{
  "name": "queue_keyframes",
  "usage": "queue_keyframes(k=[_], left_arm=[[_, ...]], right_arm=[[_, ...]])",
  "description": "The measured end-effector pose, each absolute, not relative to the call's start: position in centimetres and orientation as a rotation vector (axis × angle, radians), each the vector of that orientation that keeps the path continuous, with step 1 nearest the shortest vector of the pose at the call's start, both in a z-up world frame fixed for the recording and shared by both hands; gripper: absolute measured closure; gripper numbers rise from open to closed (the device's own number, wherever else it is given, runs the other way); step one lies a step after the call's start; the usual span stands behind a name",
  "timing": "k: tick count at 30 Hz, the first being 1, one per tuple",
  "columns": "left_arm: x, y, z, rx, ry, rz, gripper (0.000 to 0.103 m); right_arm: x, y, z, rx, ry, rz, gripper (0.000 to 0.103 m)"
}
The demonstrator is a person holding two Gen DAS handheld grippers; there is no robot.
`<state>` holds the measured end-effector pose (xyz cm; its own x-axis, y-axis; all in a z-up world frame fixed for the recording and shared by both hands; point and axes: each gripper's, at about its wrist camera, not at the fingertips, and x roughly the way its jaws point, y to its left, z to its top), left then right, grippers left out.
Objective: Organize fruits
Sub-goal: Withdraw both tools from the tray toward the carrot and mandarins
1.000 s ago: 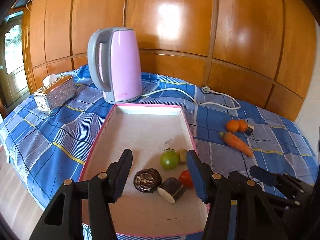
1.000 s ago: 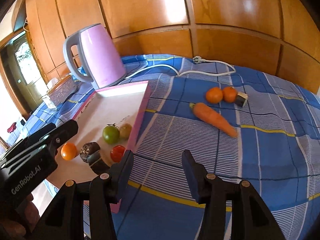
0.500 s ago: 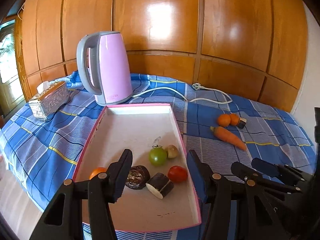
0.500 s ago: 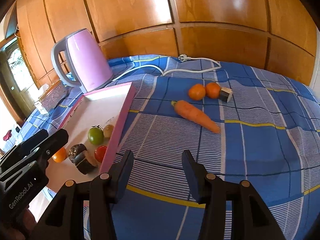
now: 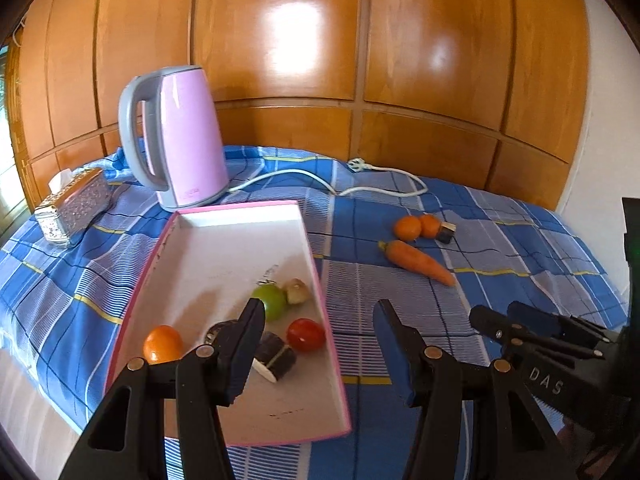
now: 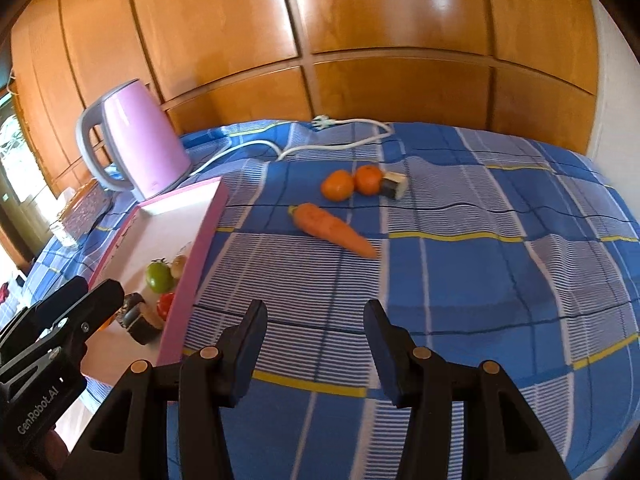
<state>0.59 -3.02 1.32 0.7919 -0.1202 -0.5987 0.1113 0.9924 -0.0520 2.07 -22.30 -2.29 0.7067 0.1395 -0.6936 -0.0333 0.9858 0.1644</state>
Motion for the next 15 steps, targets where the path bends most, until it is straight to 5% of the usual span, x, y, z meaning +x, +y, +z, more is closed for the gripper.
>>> queue_keyframes(k=[15], left_arm=[[0.4, -4.1, 0.5, -0.016, 0.693, -0.179, 0.046]], right_arm=[[2.1, -24.1, -2.8, 0.158, 0.806, 0.048, 0.052]])
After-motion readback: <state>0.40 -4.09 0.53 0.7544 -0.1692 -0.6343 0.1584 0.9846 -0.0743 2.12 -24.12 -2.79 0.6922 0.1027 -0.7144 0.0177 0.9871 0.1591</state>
